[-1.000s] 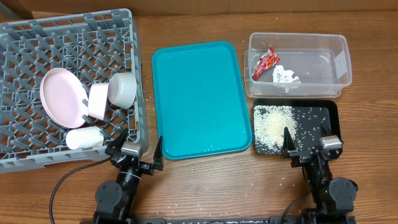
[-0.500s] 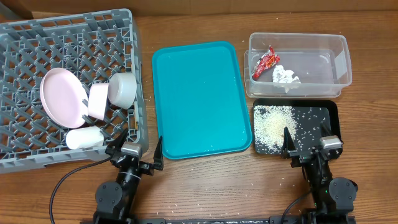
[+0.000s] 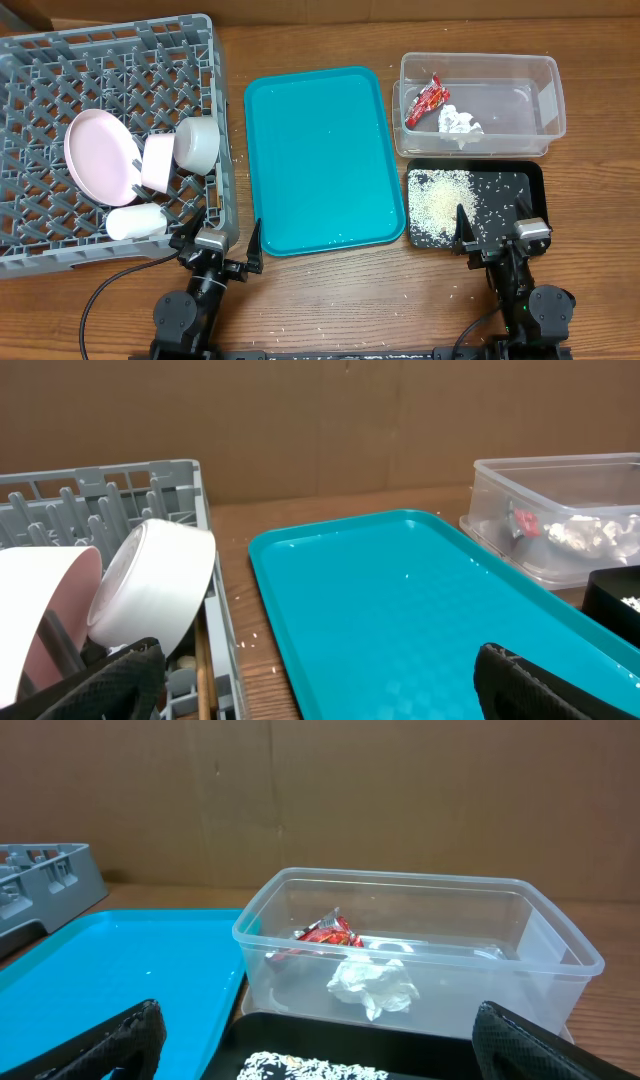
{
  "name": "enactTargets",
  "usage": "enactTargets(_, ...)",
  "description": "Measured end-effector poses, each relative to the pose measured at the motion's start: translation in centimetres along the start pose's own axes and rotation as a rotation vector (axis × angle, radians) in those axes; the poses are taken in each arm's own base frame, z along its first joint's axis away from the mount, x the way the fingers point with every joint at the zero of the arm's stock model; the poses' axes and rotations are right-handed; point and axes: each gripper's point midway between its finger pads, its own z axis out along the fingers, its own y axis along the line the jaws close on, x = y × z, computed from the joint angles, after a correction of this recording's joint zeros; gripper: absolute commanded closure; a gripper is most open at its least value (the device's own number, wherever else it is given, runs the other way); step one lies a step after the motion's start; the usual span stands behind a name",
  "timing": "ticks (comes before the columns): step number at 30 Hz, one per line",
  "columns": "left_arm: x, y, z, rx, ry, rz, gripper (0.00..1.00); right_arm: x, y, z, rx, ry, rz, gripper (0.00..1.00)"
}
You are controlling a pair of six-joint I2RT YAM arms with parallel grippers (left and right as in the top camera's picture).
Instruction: Sort waste into correct bins and load items into the dishwasher
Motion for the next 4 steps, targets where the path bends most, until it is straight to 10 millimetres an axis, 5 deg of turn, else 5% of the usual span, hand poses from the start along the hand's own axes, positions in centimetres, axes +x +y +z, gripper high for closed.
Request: enactTargets(4, -0.01, 0.0, 0.0, 0.0, 0.0, 0.0, 0.0, 0.01, 0.0, 0.0, 0.0, 0.0, 0.0, 0.0)
